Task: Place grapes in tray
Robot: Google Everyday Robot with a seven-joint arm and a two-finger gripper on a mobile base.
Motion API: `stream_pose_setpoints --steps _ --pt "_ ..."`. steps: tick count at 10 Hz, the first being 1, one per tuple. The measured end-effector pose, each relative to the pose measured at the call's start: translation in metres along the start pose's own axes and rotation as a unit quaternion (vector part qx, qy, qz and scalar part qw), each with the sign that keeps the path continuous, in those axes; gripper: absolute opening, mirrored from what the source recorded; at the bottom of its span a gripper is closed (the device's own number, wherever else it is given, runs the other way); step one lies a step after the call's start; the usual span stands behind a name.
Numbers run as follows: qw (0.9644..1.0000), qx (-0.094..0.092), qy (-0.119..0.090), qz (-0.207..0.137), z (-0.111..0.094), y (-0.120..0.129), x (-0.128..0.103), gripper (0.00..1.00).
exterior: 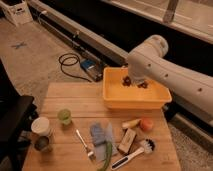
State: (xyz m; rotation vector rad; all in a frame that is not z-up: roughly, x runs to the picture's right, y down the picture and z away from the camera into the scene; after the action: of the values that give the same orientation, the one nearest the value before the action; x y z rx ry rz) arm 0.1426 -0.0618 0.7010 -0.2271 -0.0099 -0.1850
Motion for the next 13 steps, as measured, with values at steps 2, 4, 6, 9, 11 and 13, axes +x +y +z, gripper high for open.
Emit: stream_pose_setpoints --steps 2,4,6,9,11,13 --pt "0.9998 0.003 -0.019 -0.004 0.022 -0.026 -0.004 0.06" --pt "0.9993 -0.008 -0.038 -0.004 0.053 -0.025 -0.010 0.26" --pt "0.9981 -0.018 -0.058 -0.002 0.086 -0.014 -0.012 0.43" --pt "0.9935 -0.019 -0.112 0.006 0.120 0.006 -0.018 0.53" --pt "0.9914 -0.007 -0.131 0.008 0.120 0.011 -0.022 0.74" --pt "0.9913 -0.003 -0.132 0.007 0.116 0.011 -0.022 0.80"
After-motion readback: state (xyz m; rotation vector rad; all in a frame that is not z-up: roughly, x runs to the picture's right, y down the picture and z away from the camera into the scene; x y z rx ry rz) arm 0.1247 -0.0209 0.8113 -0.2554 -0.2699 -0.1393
